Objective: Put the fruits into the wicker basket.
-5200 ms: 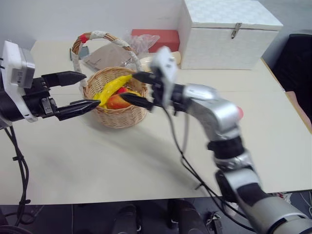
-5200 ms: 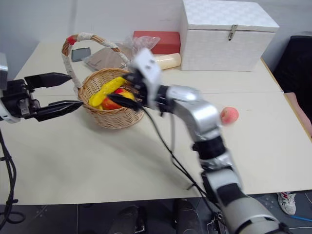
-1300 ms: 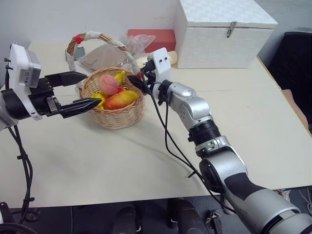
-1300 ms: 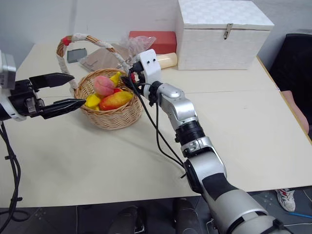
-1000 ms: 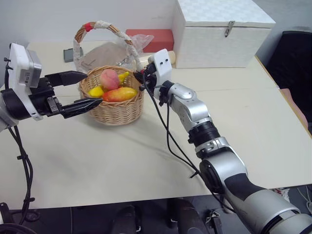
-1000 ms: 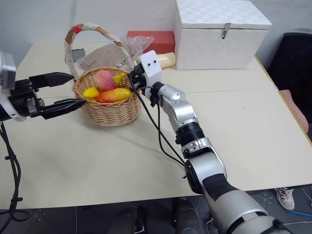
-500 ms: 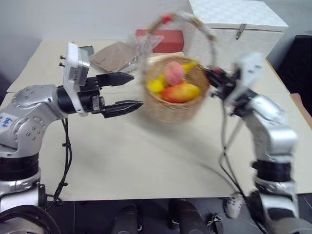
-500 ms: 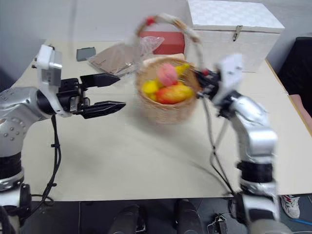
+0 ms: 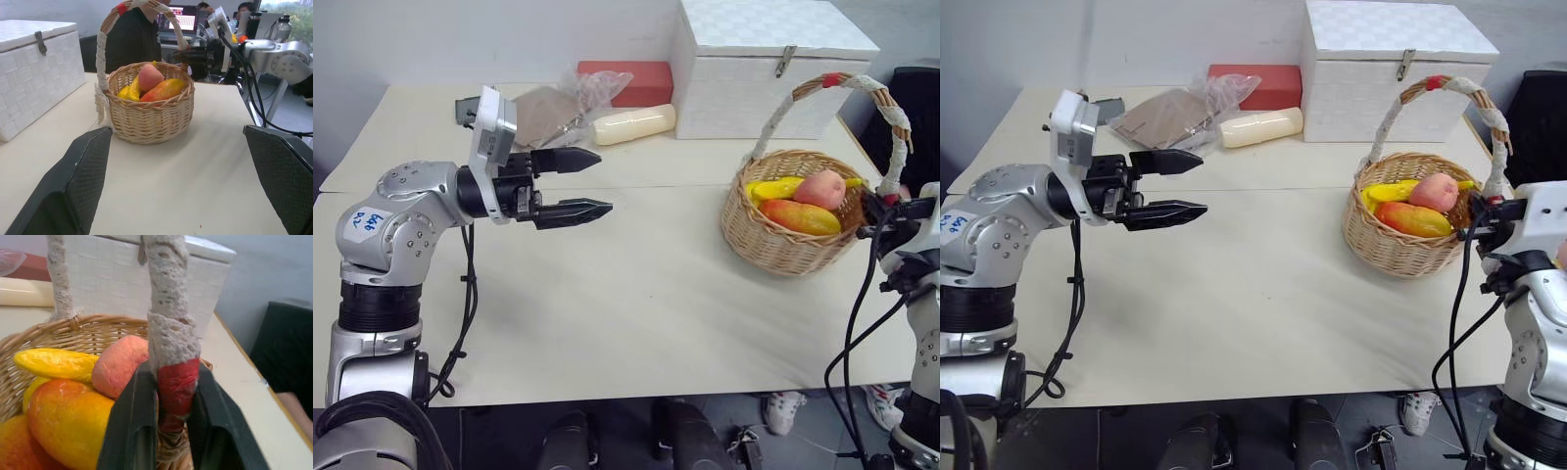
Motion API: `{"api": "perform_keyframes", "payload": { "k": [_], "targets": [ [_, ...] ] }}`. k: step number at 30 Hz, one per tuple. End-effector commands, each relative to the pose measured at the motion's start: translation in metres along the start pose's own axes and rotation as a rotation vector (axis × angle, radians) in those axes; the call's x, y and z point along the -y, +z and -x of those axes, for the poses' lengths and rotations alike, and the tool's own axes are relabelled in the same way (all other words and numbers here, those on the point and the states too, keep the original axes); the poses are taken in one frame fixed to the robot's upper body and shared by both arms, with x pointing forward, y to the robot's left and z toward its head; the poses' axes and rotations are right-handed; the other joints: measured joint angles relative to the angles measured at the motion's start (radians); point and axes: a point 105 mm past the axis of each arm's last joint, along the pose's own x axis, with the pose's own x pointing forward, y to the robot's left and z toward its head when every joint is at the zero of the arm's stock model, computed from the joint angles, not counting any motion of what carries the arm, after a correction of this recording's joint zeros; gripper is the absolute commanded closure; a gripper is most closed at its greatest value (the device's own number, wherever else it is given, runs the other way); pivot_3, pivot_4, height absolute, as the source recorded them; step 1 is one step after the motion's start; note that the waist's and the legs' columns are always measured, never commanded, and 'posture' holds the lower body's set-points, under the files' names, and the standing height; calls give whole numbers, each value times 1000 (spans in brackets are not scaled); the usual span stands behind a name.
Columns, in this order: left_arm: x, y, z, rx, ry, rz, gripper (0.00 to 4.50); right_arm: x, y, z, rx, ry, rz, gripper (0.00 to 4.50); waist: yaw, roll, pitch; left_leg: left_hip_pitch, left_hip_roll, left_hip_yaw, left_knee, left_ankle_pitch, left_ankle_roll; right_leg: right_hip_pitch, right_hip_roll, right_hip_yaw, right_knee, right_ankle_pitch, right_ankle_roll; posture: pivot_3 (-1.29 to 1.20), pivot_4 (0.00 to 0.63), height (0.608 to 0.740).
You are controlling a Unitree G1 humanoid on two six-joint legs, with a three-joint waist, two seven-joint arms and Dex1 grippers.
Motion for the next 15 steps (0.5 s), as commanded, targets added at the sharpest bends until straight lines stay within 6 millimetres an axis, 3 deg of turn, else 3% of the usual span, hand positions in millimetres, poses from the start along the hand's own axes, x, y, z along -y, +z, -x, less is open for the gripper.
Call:
{"api": "perform_keyframes", "payload": {
  "k": [1,4,8,13,15],
  "targets": [
    [-1,7,-1,12,-11,-48,0,6,12,15,35,10,18,2370,1,0,0,0,0,0,0,0,0,0,0,0,0,0,0,0,150,740],
    [-2,5,-1,10,-8,-49,0,16,2,32,-52,39,-10,1329,11,0,0,0,0,-1,0,0,0,0,0,0,0,0,0,0,150,740],
    [-5,-3,13,-22,1,-37,0,65,17,93,-208,107,14,18,41,3,0,-1,-1,-2,0,0,3,1,-1,-1,-7,0,1,0,150,740],
    [-2,-8,21,-45,-26,-26,0,91,41,153,-355,294,-47,18,47,2,1,9,-3,-3,-1,-3,7,15,0,-2,-14,2,3,0,150,740],
    [-2,-7,23,-46,-27,-26,0,102,47,167,-406,323,-44,18,46,1,0,15,1,-4,-2,-10,10,21,1,-2,-16,2,2,0,150,740]
  ]
}}
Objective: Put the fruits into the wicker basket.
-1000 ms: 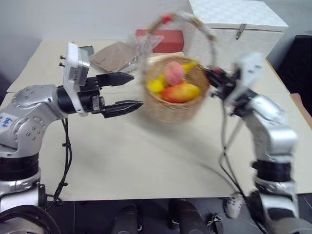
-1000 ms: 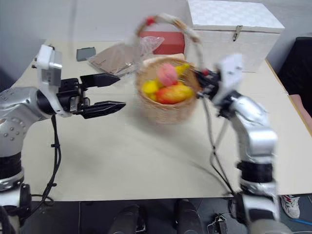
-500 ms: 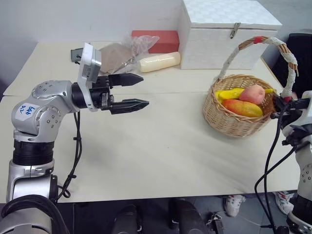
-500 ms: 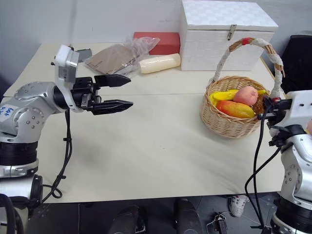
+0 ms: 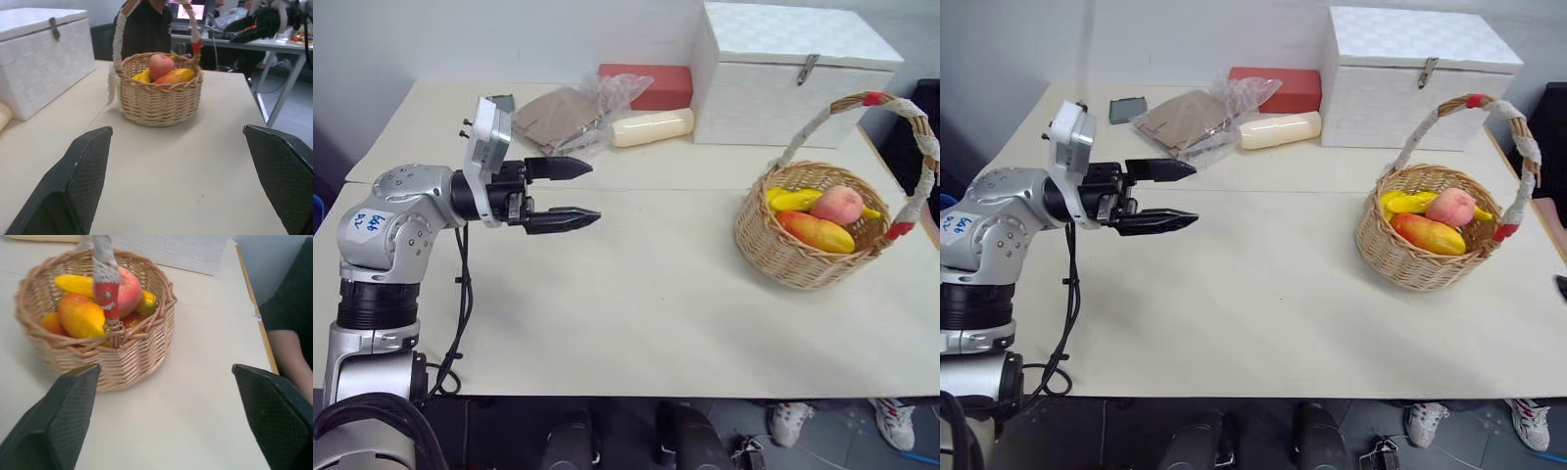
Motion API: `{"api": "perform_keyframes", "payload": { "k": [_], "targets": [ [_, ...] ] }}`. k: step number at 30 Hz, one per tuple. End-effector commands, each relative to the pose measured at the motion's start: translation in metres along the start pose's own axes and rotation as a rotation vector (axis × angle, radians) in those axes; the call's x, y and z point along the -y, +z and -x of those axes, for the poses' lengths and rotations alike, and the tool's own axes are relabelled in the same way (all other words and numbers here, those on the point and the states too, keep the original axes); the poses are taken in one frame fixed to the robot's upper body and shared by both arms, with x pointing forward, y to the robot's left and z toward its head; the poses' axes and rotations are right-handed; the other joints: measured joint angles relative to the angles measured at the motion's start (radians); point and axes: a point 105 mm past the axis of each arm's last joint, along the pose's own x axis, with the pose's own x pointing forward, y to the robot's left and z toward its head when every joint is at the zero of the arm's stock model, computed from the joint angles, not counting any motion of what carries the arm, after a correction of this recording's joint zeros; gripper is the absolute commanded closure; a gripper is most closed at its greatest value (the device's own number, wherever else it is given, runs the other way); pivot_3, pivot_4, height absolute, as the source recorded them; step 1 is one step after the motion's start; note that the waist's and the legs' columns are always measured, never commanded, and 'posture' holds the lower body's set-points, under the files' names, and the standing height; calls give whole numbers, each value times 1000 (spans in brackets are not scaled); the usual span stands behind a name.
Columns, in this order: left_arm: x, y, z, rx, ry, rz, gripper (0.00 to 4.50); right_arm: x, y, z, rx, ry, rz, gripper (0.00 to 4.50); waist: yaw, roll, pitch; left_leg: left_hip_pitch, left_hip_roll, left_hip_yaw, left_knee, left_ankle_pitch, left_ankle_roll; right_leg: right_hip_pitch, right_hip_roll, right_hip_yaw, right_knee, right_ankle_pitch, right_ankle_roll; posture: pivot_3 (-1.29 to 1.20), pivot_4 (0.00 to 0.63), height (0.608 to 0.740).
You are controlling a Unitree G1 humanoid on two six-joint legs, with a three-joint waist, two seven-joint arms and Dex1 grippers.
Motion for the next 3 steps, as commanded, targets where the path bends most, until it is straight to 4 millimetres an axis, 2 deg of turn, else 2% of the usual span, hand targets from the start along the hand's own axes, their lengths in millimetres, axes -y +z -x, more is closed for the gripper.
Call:
{"api": "perform_keyframes", "payload": {
  "k": [1,3],
  "targets": [
    [0,11,9,9,2,-41,0,8,14,30,6,69,5,18,-2,-1,-1,0,1,-1,0,0,0,0,0,0,0,0,0,0,150,740],
    [-1,13,10,27,2,-31,0,13,23,32,29,74,6,18,-7,-1,-1,1,0,1,1,0,1,1,-2,1,0,0,1,0,150,740]
  ]
}}
